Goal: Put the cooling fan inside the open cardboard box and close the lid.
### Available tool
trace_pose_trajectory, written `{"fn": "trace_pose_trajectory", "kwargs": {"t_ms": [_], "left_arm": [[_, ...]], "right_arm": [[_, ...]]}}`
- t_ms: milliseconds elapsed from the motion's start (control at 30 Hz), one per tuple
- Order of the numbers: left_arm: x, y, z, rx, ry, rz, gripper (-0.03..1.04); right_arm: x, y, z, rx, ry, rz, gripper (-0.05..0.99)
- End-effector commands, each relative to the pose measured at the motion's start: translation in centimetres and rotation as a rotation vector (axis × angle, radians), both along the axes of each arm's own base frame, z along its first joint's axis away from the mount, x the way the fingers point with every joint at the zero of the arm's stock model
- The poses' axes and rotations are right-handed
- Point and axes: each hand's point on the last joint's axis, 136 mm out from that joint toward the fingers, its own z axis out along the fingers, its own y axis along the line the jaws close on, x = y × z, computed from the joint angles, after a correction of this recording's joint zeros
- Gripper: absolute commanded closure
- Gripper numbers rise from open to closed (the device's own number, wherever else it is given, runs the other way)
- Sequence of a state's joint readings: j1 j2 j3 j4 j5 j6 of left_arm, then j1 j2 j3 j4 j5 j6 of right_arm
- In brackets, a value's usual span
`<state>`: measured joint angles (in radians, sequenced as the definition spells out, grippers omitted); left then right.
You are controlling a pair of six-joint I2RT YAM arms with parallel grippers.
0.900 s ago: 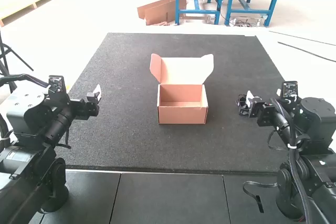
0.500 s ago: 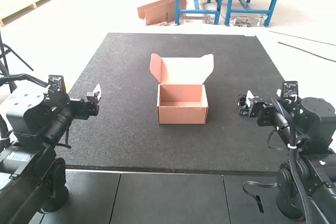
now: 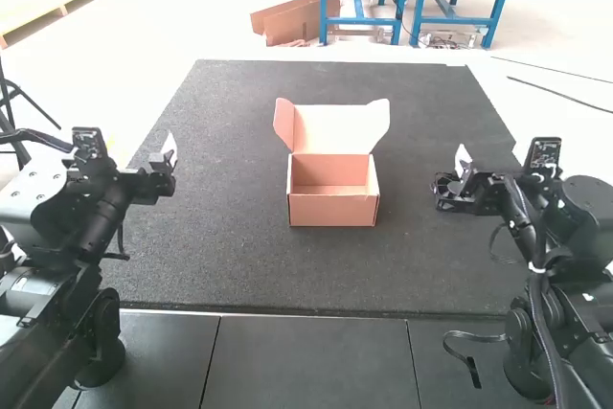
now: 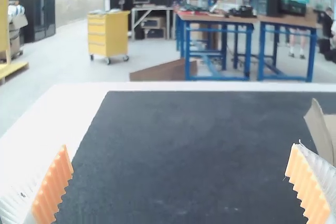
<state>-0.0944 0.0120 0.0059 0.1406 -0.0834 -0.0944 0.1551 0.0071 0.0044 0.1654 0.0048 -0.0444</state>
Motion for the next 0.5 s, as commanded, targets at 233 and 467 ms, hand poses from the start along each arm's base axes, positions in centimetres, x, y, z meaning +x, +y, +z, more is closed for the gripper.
{"fn": "trace_pose_trajectory", "kwargs": {"t_ms": [233,467], "left_arm": [[-0.7,1.8,3.1,0.021,-0.116,0.105,0.05],[-1.0,2.0,7.2,0.024,-0.143,0.117,0.05]], "right_arm": [[-0.6,-0.6,3.8,0.031,-0.123,-0.020,0.02],[-1.0,-1.3,6.3,0.030,-0.148,-0.041,0.03]]}}
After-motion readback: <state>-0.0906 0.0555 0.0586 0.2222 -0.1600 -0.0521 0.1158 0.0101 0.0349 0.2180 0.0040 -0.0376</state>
